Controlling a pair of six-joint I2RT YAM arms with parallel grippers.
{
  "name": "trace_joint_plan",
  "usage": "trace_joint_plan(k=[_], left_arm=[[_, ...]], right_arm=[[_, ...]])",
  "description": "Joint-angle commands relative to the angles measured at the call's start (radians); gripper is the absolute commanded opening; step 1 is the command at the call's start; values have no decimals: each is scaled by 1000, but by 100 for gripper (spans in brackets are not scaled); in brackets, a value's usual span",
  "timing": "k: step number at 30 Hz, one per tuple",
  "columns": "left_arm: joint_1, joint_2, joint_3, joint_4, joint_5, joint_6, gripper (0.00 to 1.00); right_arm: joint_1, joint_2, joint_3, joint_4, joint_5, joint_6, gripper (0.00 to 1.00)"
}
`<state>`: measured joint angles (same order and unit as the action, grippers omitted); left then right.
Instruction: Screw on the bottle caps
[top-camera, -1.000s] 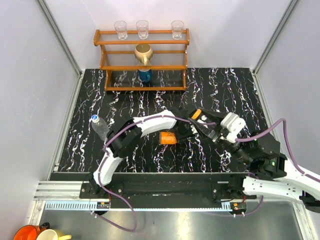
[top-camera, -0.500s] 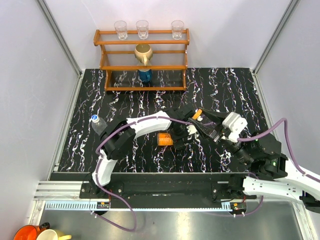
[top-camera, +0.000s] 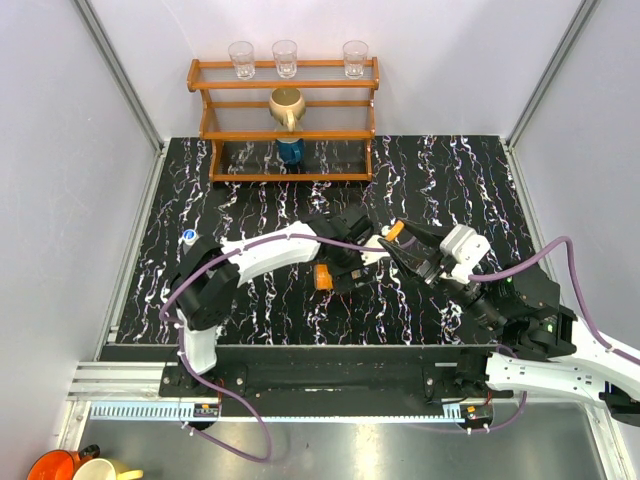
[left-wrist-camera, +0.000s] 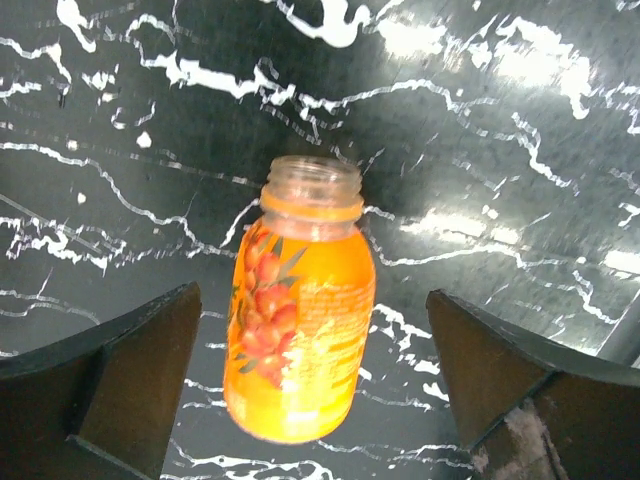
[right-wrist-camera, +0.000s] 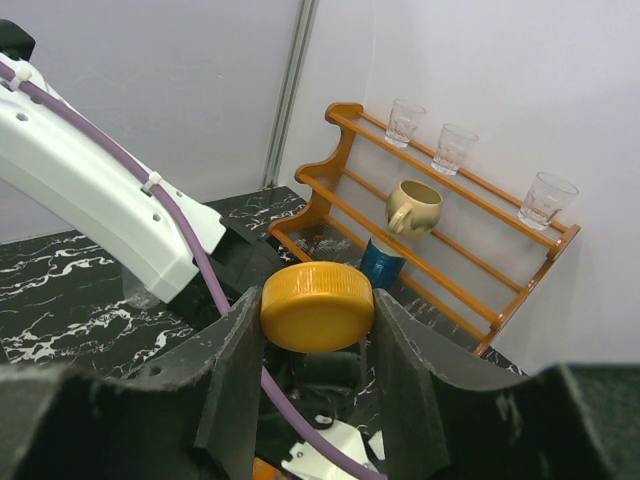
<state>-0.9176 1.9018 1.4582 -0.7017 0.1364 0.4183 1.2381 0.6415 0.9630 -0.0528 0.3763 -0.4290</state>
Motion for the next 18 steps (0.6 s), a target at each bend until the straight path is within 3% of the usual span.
trace_joint_plan(k=[1, 18], left_arm=[[45, -64, -39, 15, -32, 54, 99], [100, -50, -160, 33, 8, 105, 99]], right_arm=[[11, -9, 46, 5, 24, 13, 45], [11, 0, 48, 4, 30, 12, 45]])
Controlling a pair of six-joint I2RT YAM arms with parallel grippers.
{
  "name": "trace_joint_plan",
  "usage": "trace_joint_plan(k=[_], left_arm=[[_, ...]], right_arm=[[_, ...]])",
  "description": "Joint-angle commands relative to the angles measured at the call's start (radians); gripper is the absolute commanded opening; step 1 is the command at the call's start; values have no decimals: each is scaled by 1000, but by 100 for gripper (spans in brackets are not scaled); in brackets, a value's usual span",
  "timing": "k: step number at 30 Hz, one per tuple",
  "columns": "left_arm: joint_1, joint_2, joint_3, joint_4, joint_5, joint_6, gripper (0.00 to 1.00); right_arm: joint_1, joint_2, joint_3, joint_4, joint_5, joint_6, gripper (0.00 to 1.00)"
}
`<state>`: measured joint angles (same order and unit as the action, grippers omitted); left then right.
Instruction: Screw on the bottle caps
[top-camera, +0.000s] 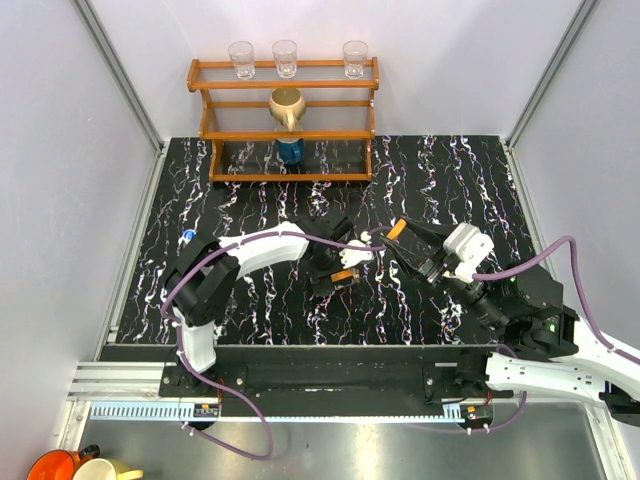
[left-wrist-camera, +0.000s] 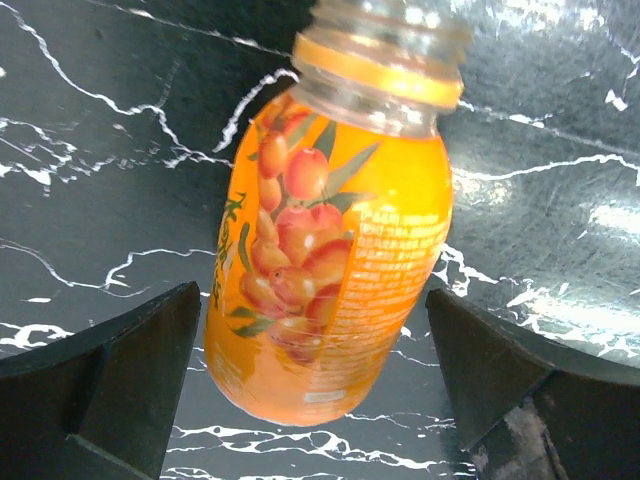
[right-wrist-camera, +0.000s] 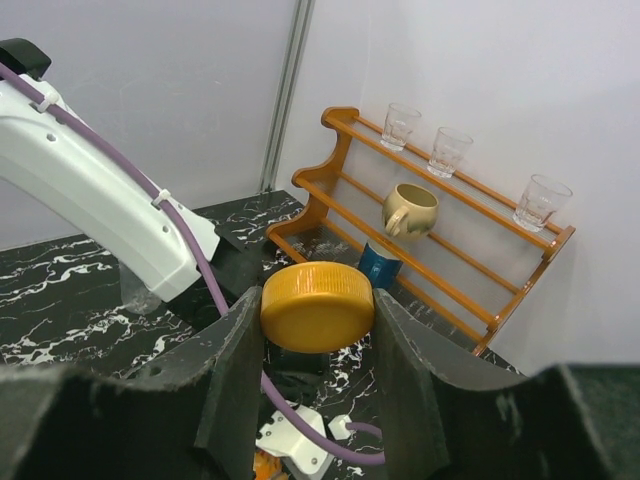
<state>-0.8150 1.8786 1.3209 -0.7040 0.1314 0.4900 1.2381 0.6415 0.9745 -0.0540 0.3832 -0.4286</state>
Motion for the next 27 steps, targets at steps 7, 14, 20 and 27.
trace_joint_plan(k=[7, 14, 20, 27], left_arm=[[-3, -22, -37, 49, 65, 32, 99], [-4, -35, -17, 64, 80, 19, 99], [-6, -18, -8, 46, 89, 24, 98], [-18, 4, 9, 34, 76, 15, 72]], right_arm=[[11, -3, 33, 5, 33, 17, 45], [11, 0, 30, -4, 31, 28, 45], [11, -3, 33, -7, 31, 31, 45], [11, 3, 35, -12, 25, 36, 45]])
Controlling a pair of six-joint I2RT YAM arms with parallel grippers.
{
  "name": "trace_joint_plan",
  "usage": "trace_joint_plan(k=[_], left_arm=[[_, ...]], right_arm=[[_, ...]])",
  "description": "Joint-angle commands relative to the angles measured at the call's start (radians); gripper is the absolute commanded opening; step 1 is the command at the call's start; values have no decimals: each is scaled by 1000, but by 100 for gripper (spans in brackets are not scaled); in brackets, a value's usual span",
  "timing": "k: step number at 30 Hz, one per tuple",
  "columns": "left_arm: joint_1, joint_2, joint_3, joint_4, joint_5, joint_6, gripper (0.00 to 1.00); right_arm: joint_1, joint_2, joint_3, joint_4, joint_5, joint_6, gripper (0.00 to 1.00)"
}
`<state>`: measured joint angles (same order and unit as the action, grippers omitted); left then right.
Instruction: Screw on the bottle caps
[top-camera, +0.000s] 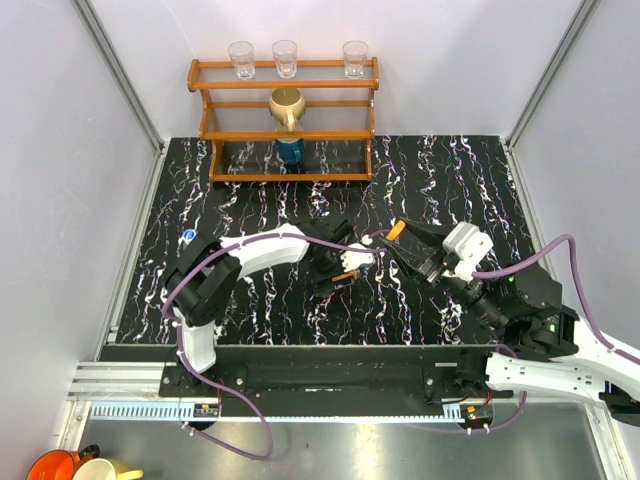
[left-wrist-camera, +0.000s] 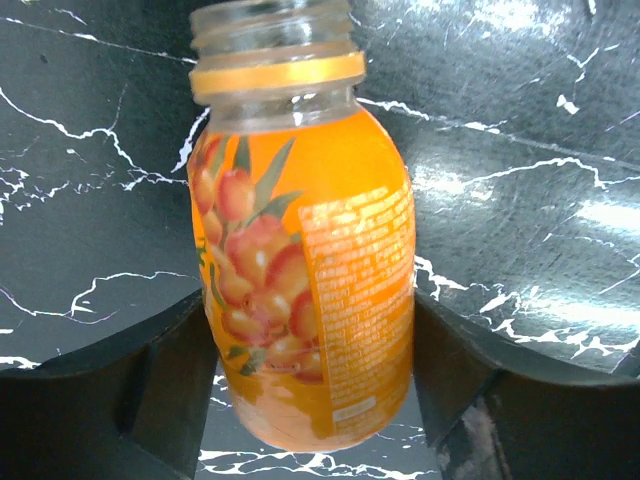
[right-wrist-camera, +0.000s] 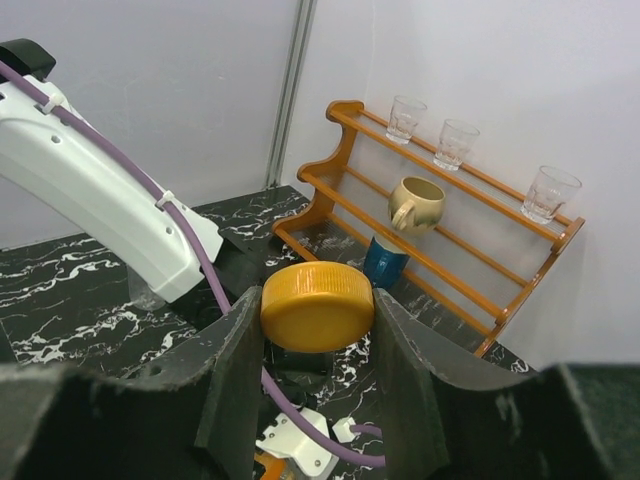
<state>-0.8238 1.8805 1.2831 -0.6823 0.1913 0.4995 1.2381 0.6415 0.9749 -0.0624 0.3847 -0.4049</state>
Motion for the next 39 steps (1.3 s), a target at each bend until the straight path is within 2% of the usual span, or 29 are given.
trace_joint_plan(k=[1, 8, 12, 17, 22, 26, 30, 34, 39], left_arm=[[-8, 2, 47, 10, 8, 2, 70], [-8, -52, 1, 15, -18, -7, 59], [-6, -147, -10, -28, -27, -10, 57], [32, -392, 8, -124, -30, -18, 50], [64, -619, 65, -230, 3, 0, 50], [63, -770, 160, -367, 83, 14, 50], [63, -858, 185, -434, 187, 43, 50], [29, -922, 165, -450, 232, 68, 48], [17, -928, 168, -488, 292, 100, 48]], right_arm=[[12, 3, 36, -8, 23, 12, 45], [11, -11, 50, -46, 25, 47, 45], [11, -20, 87, -134, 13, 93, 44], [11, -25, 186, -266, -36, 179, 43], [11, 18, 274, -427, -124, 267, 42], [12, 69, 308, -507, -197, 342, 42], [12, 147, 343, -557, -276, 390, 43], [11, 214, 383, -583, -362, 432, 44], [11, 322, 493, -652, -478, 443, 44]])
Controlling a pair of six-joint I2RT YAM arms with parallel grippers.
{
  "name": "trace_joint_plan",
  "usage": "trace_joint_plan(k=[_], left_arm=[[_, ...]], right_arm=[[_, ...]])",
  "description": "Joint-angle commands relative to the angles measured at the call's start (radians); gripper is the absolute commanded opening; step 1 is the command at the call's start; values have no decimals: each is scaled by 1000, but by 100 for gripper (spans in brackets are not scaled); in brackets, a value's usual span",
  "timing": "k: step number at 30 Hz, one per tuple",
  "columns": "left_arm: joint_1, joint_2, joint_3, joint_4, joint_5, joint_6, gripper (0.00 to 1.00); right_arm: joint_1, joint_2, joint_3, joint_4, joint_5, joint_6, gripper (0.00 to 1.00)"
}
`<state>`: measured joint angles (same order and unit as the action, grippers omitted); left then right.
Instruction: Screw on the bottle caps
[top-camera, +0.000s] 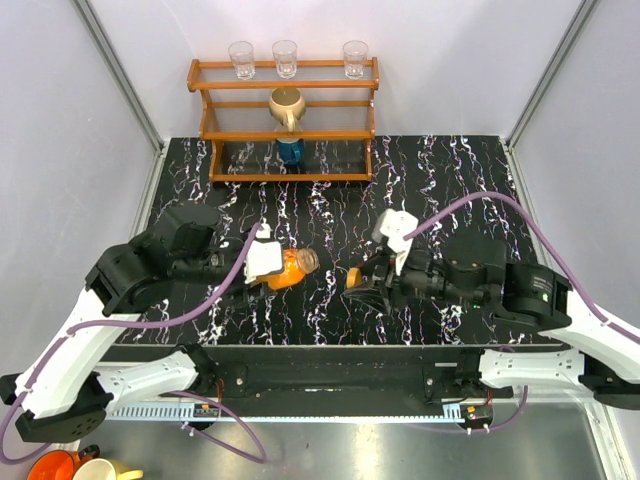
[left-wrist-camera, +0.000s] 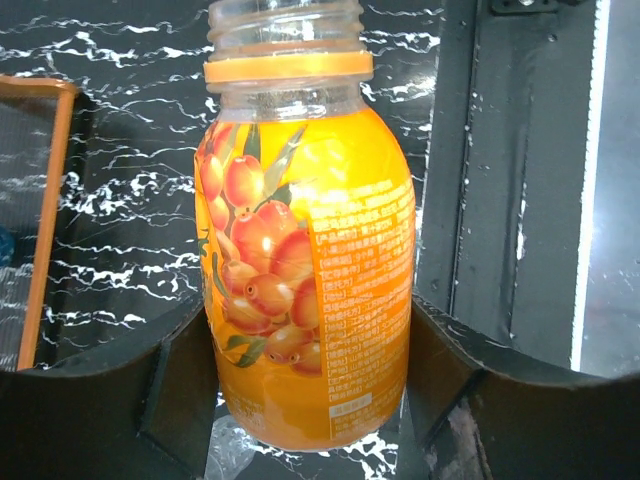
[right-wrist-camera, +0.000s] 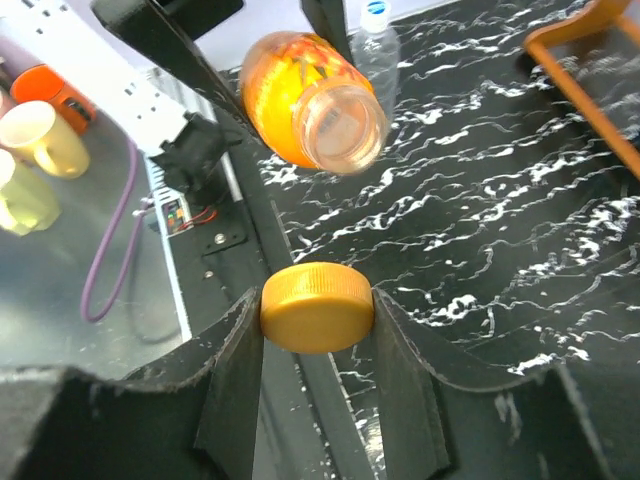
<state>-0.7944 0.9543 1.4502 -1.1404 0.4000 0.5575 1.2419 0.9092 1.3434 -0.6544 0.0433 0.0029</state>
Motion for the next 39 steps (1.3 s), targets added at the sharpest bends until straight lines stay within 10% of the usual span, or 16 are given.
trace_joint_plan(k=[1, 39], left_arm=[[-20, -3, 4, -38, 86, 51, 48], [-75, 40, 58, -55, 260, 120, 45]], right_arm=[[7, 69, 144, -74, -151, 34, 45], [5, 329, 393, -260, -299, -30, 41]])
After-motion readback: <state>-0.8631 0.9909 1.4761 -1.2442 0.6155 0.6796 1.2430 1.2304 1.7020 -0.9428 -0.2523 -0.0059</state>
